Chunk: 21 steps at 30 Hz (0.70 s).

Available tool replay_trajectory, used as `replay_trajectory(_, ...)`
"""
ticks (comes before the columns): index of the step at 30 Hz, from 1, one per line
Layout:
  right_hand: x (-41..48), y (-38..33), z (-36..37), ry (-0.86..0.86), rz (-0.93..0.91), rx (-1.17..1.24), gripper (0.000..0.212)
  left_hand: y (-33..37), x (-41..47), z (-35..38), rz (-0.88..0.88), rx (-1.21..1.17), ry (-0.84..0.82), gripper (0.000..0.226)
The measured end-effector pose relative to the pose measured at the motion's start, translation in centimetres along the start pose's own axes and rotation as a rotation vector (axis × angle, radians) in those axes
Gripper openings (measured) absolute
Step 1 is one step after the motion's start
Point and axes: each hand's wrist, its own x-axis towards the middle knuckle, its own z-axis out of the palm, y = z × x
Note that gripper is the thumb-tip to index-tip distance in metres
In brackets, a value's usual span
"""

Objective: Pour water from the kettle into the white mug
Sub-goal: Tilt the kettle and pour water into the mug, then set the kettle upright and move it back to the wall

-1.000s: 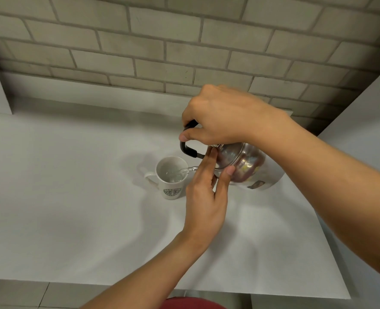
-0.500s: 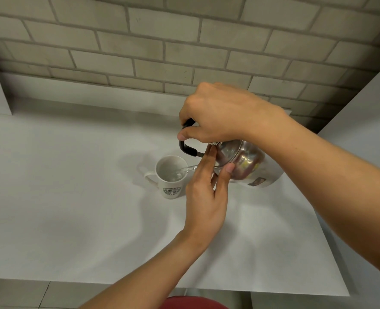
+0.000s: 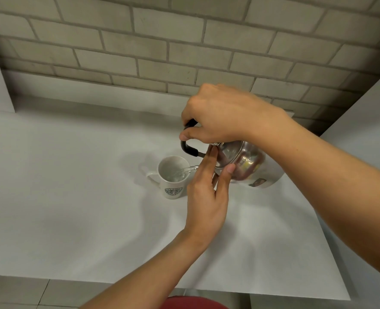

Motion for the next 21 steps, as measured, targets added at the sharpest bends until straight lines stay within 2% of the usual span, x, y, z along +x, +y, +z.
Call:
replay_trajectory(8,-1.5,1.8,1.8,0.089,0.009,0.138,0.038,-0.7,0.6,-1.1,0.030,0.091,-0.128,0.054)
replay_trajectory(12,-3.3,3.4,3.4,0.204,0.027,0.243,0.041,-1.1,1.1,-1.7,0.049,0.235,-0.206,0.054)
replay_trajectory(16,-5.1,4.6,5.4,0.347,0.061,0.347,0.036,-1.2,1.8,-2.1,0.095,0.335,-0.276,0.052)
replay_trajectory(18,-6.0,5.0,6.2,0.416,0.103,0.413,0.033,-1.1,2.1,-2.4,0.112,0.338,-0.269,0.046)
replay_trajectory(21,-7.2,5.7,7.4,0.490,0.182,0.498,0.027,-1.1,2.8,-3.4,0.150,0.349,-0.198,0.022)
